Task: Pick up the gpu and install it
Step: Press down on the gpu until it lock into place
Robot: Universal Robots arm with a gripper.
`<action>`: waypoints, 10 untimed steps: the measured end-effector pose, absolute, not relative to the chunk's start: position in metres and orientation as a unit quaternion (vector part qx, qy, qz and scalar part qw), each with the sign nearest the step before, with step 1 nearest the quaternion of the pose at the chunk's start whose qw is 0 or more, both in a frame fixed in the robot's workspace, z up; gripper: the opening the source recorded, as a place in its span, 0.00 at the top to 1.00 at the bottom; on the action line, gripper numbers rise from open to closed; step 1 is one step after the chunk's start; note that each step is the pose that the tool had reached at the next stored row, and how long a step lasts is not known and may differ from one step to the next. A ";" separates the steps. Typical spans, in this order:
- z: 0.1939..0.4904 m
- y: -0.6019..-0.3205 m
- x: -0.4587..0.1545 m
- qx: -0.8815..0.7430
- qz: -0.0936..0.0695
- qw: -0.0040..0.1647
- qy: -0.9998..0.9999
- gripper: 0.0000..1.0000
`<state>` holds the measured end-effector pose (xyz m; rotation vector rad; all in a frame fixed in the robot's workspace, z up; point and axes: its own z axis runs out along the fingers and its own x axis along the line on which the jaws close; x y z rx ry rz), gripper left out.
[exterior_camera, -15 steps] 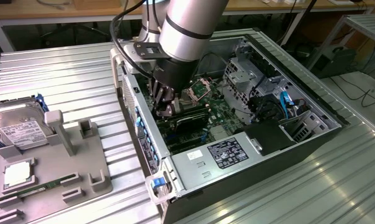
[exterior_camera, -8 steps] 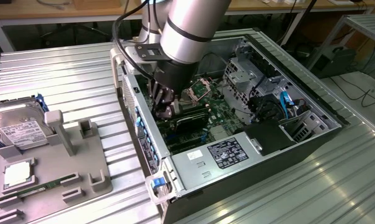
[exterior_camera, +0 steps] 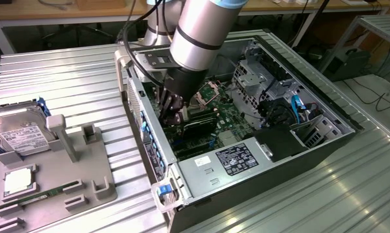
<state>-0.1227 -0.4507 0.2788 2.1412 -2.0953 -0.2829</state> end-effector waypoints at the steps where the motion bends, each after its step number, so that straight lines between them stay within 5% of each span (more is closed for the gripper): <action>1: 0.277 -0.450 -0.121 0.710 -0.093 0.067 -0.695 0.89; 10: 0.264 -0.449 -0.118 0.709 -0.086 0.075 -0.696 0.89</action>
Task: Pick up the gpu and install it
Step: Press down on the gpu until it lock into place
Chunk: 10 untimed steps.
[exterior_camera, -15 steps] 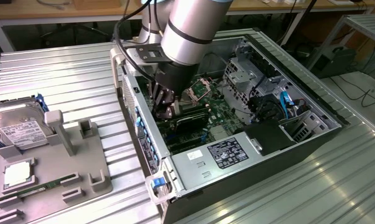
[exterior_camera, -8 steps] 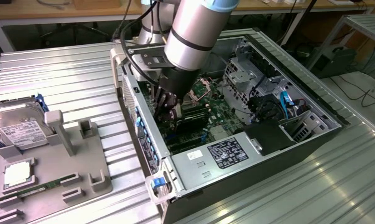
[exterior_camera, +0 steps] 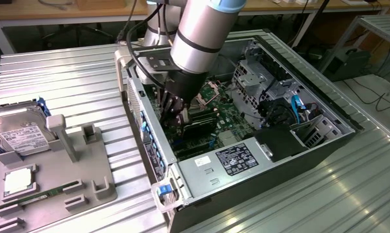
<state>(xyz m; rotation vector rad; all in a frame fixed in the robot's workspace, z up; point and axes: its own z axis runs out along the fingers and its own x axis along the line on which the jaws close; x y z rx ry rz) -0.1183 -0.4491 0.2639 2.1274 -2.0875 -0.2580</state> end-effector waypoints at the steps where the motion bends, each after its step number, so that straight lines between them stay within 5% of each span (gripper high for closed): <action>1: 0.264 -0.449 -0.117 0.709 -0.086 0.075 -0.696 0.89; 10: 0.276 -0.440 -0.111 0.710 -0.084 0.071 -0.696 0.89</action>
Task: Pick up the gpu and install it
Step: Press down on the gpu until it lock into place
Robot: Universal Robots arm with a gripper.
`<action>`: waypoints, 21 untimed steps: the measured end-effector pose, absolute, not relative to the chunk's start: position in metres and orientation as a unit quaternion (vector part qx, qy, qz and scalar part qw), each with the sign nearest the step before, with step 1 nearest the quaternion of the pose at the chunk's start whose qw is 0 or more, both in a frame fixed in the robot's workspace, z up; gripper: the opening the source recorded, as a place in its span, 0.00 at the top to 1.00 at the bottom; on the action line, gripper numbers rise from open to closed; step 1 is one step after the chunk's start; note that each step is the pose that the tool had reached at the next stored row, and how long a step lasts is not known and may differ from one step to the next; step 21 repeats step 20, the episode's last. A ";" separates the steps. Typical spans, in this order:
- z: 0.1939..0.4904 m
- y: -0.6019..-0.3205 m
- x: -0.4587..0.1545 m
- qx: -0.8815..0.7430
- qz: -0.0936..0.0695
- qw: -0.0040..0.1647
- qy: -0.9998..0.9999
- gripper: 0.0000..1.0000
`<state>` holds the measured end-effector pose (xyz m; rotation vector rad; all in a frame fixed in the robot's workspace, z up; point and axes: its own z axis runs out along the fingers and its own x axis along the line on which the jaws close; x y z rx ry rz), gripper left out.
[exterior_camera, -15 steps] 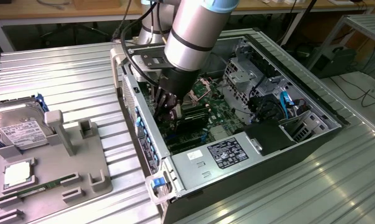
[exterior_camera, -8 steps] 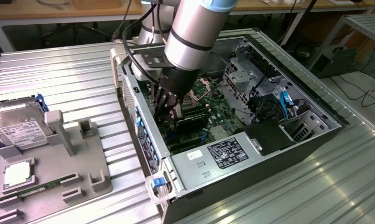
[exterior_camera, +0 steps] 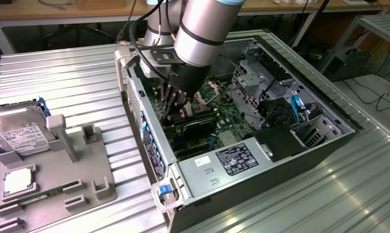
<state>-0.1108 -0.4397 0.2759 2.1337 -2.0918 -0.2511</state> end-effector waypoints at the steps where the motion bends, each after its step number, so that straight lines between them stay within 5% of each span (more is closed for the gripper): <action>1: 0.276 -0.440 -0.111 0.711 -0.076 0.064 -0.696 0.89; 13: 0.276 -0.440 -0.111 0.715 -0.013 0.002 -0.699 0.89; 21: 0.276 -0.440 -0.111 0.715 -0.011 0.000 -0.699 0.89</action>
